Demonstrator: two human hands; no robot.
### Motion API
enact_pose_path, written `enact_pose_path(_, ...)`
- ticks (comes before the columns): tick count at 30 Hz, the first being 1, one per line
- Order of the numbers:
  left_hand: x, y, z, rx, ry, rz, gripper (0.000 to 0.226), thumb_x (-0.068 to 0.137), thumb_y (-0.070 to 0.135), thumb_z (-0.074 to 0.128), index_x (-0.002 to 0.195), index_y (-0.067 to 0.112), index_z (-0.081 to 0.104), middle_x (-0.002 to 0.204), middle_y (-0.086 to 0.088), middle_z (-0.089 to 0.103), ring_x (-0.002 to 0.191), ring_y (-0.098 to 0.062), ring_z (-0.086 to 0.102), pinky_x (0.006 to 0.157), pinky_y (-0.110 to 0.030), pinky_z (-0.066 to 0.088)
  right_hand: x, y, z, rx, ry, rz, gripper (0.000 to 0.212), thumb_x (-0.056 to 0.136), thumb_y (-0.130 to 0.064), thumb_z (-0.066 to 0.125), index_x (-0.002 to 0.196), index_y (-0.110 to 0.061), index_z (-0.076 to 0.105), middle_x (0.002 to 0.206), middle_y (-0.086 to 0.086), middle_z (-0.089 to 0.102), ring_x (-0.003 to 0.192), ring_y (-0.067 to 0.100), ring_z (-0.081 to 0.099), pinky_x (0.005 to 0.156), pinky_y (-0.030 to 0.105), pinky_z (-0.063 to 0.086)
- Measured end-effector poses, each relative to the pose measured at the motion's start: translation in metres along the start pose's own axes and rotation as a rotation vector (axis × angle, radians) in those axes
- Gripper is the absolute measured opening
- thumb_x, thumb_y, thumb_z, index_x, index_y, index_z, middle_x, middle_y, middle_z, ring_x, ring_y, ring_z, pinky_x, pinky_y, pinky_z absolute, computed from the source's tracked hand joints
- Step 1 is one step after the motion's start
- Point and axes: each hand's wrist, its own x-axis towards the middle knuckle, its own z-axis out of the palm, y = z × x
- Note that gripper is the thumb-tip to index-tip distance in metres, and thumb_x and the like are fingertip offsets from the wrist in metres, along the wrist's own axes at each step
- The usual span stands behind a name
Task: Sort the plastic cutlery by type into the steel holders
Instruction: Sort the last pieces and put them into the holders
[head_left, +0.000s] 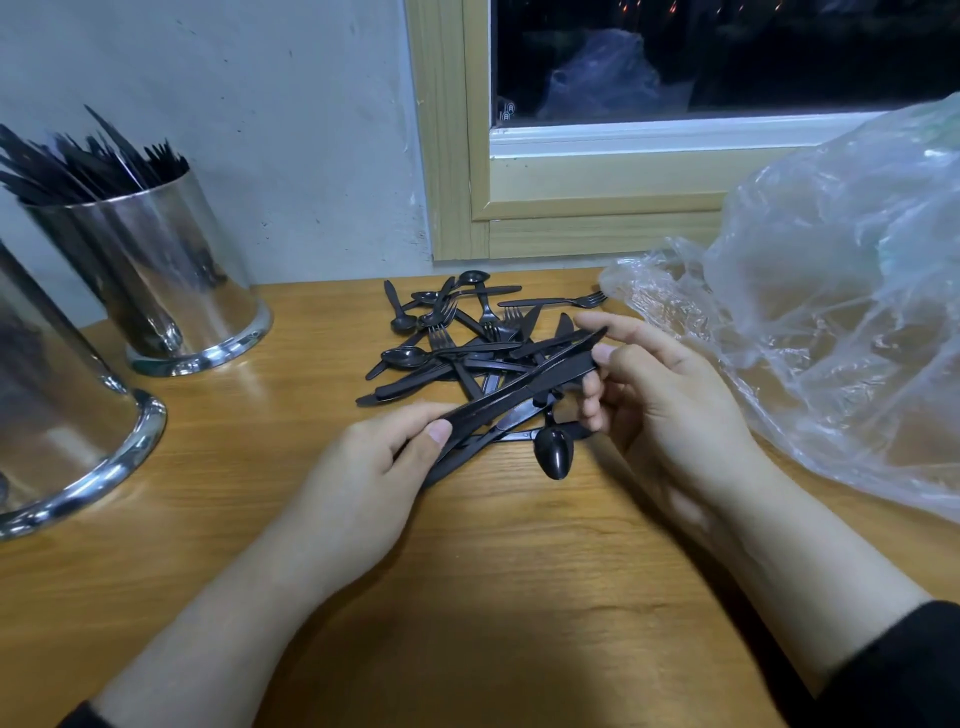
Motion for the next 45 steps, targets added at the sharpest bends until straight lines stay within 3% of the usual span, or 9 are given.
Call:
enact_pose_path(6,0.002,-0.001,-0.002,0.094,-0.022,0.008,0.019,0.102,0.042,0.046,0.092,0.051,0.059,0.101,0.037,0.06,0.096,0.012,0.057,0.074,-0.004,0.041,-0.001,-0.001,-0.002,-0.1,-0.053,-0.092,0.017,0.085,-0.02,0.068,0.094,-0.006,0.065,0.068,0.01,0.062,0.059,0.018,0.056,0.055,0.025,0.048)
enact_pose_path(12,0.004,-0.005,0.004,0.209,-0.005,0.048,0.03,0.099,0.047,0.039,0.103,0.033,0.066,0.082,0.013,0.062,0.087,0.003,0.055,0.07,-0.02,0.044,-0.003,0.005,0.004,-0.256,-0.062,-0.15,0.018,0.09,-0.022,0.066,0.096,-0.005,0.067,0.066,0.011,0.066,0.057,0.022,0.059,0.054,0.025,0.048)
enact_pose_path(16,0.009,-0.013,0.0,0.179,0.197,-0.075,0.029,0.107,0.035,0.036,0.1,0.031,0.064,0.067,0.008,0.05,0.063,0.008,0.051,0.052,-0.016,0.035,0.01,0.005,-0.018,-0.808,0.058,-0.301,0.007,0.098,-0.025,0.063,0.097,-0.025,0.07,0.073,-0.005,0.069,0.064,0.009,0.06,0.065,0.027,0.048)
enact_pose_path(18,0.011,-0.018,-0.001,0.136,0.263,-0.135,0.031,0.109,0.033,0.036,0.1,0.03,0.066,0.067,0.007,0.053,0.058,0.009,0.05,0.049,-0.015,0.035,0.018,0.007,-0.027,-1.078,-0.013,-0.308,0.012,0.096,-0.021,0.065,0.097,-0.032,0.07,0.088,-0.011,0.068,0.077,0.004,0.061,0.077,0.028,0.051)
enact_pose_path(21,0.013,-0.022,0.001,0.109,0.304,-0.156,0.029,0.108,0.036,0.038,0.101,0.031,0.066,0.07,0.003,0.058,0.055,0.004,0.05,0.045,-0.019,0.032,0.026,0.012,-0.027,-1.262,-0.198,-0.295,0.026,0.094,-0.013,0.066,0.106,-0.036,0.07,0.101,-0.009,0.058,0.091,0.001,0.058,0.082,0.013,0.042)
enact_pose_path(25,0.013,-0.023,0.004,0.128,0.263,-0.144,0.027,0.108,0.039,0.036,0.096,0.035,0.06,0.069,0.004,0.057,0.064,-0.002,0.054,0.053,-0.029,0.038,0.031,0.016,-0.023,-1.402,-0.321,-0.292,0.036,0.094,-0.012,0.063,0.119,-0.038,0.069,0.098,-0.011,0.049,0.098,0.013,0.05,0.089,0.03,0.043)
enact_pose_path(29,0.012,-0.021,0.008,0.127,0.171,-0.125,0.028,0.107,0.035,0.036,0.09,0.034,0.058,0.077,0.008,0.064,0.074,-0.005,0.059,0.067,-0.03,0.05,0.034,0.013,-0.021,-1.458,-0.357,-0.238,0.029,0.096,-0.025,0.063,0.121,-0.04,0.068,0.1,-0.008,0.048,0.098,0.016,0.049,0.092,0.042,0.046)
enact_pose_path(35,0.014,-0.024,0.009,0.152,0.15,-0.133,0.028,0.108,0.035,0.035,0.094,0.033,0.059,0.079,0.01,0.065,0.073,-0.004,0.059,0.066,-0.023,0.045,0.034,0.012,-0.023,-1.472,-0.367,-0.28,0.021,0.094,-0.033,0.065,0.114,-0.037,0.072,0.101,-0.006,0.05,0.1,0.018,0.049,0.091,0.045,0.046)
enact_pose_path(45,0.013,-0.025,0.007,0.151,0.187,-0.101,0.028,0.106,0.037,0.039,0.093,0.033,0.063,0.08,0.014,0.066,0.078,-0.003,0.059,0.068,-0.026,0.049,0.031,0.01,-0.018,-1.369,-0.25,-0.692,0.017,0.099,-0.03,0.056,0.102,-0.024,0.071,0.099,-0.006,0.049,0.095,0.023,0.046,0.082,0.052,0.044)
